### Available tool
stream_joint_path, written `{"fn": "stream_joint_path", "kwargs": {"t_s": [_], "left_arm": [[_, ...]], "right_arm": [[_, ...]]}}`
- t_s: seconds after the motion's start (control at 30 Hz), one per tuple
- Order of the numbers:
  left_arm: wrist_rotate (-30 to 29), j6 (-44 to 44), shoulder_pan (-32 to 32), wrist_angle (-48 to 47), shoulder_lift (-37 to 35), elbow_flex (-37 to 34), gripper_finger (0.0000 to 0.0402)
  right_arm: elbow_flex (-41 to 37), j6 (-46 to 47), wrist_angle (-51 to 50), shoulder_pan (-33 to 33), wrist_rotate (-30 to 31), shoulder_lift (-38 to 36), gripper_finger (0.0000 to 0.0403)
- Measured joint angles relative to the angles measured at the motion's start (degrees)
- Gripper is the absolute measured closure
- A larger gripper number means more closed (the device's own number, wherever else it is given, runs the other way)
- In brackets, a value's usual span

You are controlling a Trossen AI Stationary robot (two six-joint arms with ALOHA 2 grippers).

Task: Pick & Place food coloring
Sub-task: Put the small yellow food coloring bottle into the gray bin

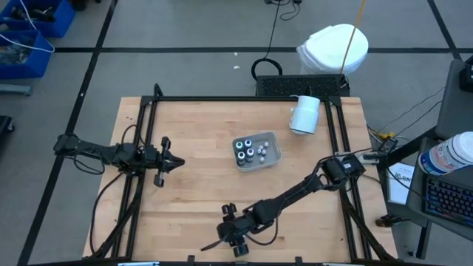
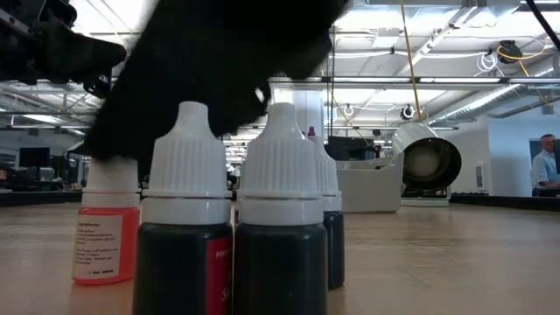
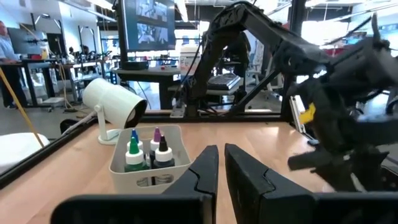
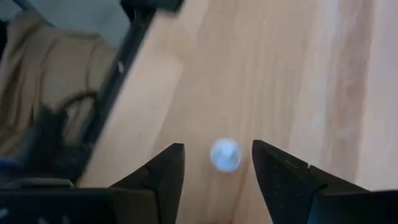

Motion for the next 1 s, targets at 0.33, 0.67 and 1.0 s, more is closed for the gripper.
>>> {"fn": "stream_joint_path", "kwargs": {"t_s": [0.33, 0.67, 1.0], "left_arm": [[0.0, 0.17, 0.0, 0.12, 0.0, 0.0, 0.0364], [0.0, 0.15, 0.0, 0.12, 0.0, 0.0, 0.0364], [-0.02, 0.98, 0.02, -0.16, 0.0, 0.0, 0.0364]], "right_arm": [[-0.44, -0.33, 1.83, -0.2, -0.01, -0.01, 0.0229], [-0.42, -0.4, 4.33, -0.22, 0.19, 0.63, 0.0229], [-0.35, -0.05, 4.45, -0.22, -0.16, 1.97, 0.0229]]}}
